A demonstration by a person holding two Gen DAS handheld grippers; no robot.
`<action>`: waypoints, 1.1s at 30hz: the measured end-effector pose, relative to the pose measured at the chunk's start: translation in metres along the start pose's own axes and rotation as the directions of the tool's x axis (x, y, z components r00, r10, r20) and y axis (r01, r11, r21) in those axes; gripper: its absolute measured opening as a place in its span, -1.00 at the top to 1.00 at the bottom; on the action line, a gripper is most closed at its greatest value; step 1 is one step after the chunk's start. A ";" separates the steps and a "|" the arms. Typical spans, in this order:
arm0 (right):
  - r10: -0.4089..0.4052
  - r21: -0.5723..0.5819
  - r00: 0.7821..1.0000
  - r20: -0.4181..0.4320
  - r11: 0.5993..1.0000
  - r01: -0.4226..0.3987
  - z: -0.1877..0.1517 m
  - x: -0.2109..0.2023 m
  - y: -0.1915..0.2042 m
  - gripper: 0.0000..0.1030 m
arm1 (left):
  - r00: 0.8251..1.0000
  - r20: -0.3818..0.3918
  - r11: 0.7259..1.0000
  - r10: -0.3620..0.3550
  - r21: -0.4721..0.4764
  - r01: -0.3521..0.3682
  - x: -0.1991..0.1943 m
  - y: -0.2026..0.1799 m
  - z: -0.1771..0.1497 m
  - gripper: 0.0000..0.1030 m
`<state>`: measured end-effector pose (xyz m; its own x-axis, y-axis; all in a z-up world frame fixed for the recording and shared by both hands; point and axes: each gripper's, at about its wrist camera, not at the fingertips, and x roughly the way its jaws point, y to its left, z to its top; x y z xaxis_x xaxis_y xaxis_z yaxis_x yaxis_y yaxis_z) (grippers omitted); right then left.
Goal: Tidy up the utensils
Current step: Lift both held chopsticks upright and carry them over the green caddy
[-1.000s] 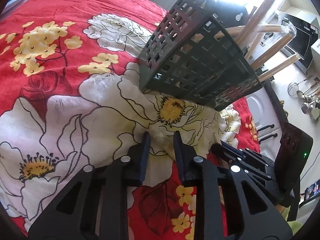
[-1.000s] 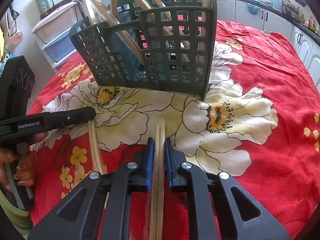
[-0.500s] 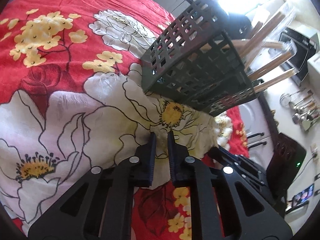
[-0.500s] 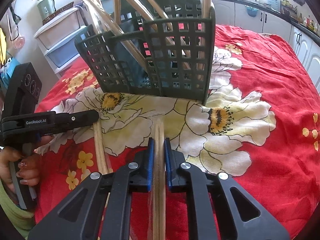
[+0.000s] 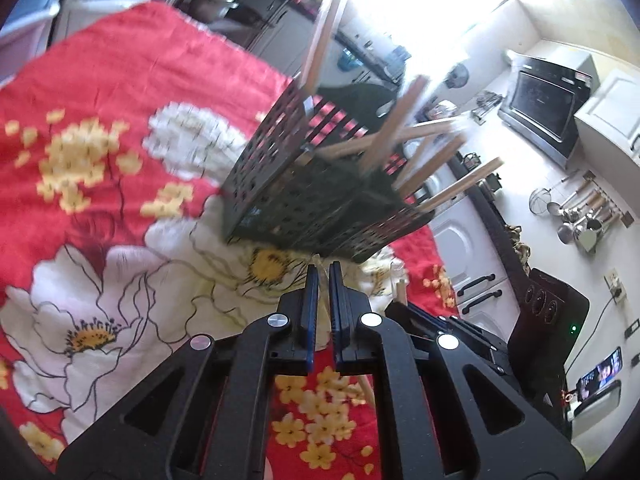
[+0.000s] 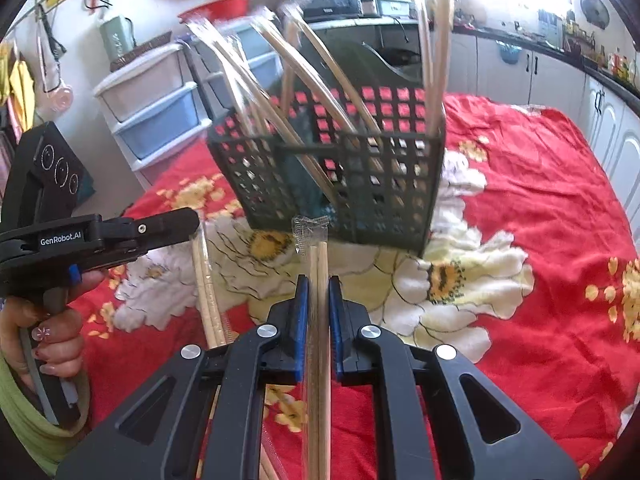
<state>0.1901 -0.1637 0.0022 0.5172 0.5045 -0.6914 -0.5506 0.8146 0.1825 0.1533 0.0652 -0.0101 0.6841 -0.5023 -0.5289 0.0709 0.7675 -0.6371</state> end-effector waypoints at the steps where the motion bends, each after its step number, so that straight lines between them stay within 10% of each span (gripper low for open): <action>1: 0.002 -0.004 1.000 0.009 1.000 -0.002 0.001 -0.003 0.002 0.81 | 1.000 0.009 1.000 -0.003 0.010 0.003 -0.002 -0.005 0.001 0.95; 33: 0.006 -0.021 0.937 0.350 1.000 0.002 0.057 -0.096 0.019 0.89 | 0.978 0.190 0.975 -0.089 0.217 0.047 -0.045 -0.089 0.047 0.96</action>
<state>0.1675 -0.1809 0.1123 0.7106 0.5774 -0.4021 -0.5635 0.8092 0.1662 0.1501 0.0380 0.0966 0.8006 -0.4836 -0.3538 0.2582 0.8113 -0.5245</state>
